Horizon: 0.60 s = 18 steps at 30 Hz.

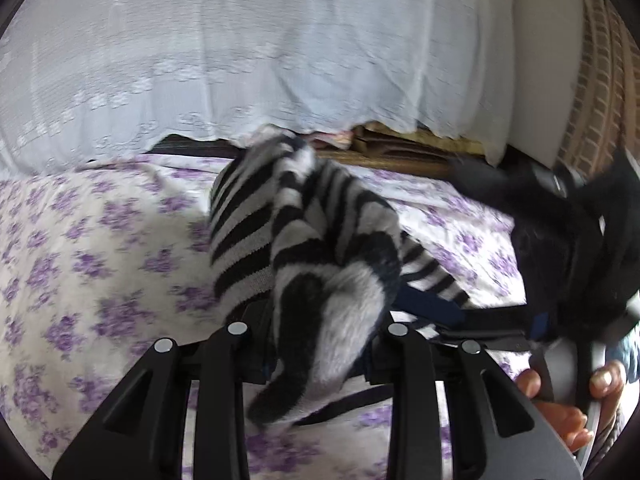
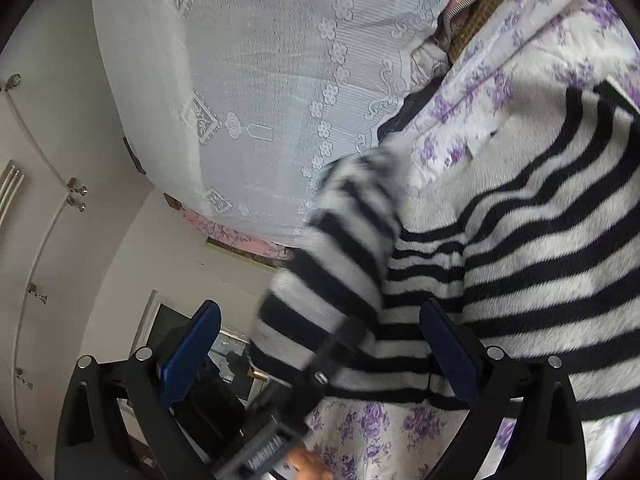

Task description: Fold small clothes

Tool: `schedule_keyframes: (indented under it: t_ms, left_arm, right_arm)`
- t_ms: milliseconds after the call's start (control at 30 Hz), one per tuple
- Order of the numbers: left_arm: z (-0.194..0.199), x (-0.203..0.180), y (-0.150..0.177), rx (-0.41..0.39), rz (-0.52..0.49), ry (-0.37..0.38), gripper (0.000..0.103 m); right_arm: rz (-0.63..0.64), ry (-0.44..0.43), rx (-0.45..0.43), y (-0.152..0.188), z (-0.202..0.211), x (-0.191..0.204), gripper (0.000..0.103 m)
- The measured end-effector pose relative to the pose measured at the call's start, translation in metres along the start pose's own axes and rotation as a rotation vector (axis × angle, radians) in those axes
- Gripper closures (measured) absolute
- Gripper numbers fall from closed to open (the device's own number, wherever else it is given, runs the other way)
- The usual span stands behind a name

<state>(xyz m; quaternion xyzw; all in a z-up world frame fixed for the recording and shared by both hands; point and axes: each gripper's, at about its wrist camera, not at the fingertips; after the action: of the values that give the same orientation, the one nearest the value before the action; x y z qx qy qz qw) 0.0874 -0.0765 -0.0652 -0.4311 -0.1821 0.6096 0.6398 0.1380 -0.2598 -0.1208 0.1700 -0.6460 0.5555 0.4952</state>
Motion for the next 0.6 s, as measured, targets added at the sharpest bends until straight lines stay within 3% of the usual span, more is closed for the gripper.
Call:
schedule_keyframes:
  t_ms: [233, 333, 433, 600]
  left_arm:
    - [-0.039, -0.040, 0.031, 0.077, -0.069, 0.009, 0.074]
    - [-0.044, -0.043, 0.039, 0.083, -0.077, 0.002, 0.074]
    - [-0.042, -0.042, 0.039, 0.087, -0.086, 0.009, 0.073]
    - [-0.042, -0.042, 0.039, 0.097, -0.110, 0.006, 0.073]
  right_arm:
    - [-0.164, 0.016, -0.001, -0.006, 0.012, -0.056, 0.003]
    - [-0.243, -0.028, -0.031, -0.005, 0.016, -0.077, 0.004]
    - [-0.244, -0.049, -0.029, -0.009, 0.017, -0.082, 0.004]
    - [-0.170, 0.040, 0.030, -0.013, 0.010, -0.080, 0.023]
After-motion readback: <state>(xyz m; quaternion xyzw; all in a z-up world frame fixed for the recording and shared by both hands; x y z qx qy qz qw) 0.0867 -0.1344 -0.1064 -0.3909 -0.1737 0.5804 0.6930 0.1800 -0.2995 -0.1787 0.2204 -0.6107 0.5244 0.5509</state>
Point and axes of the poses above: each gripper's, at about its wrist camera, not at the fingertips, and z roughly against the way its jaws point, x to its left, y to its underside, and after that the axes turned 11 degrees about z, right-handed
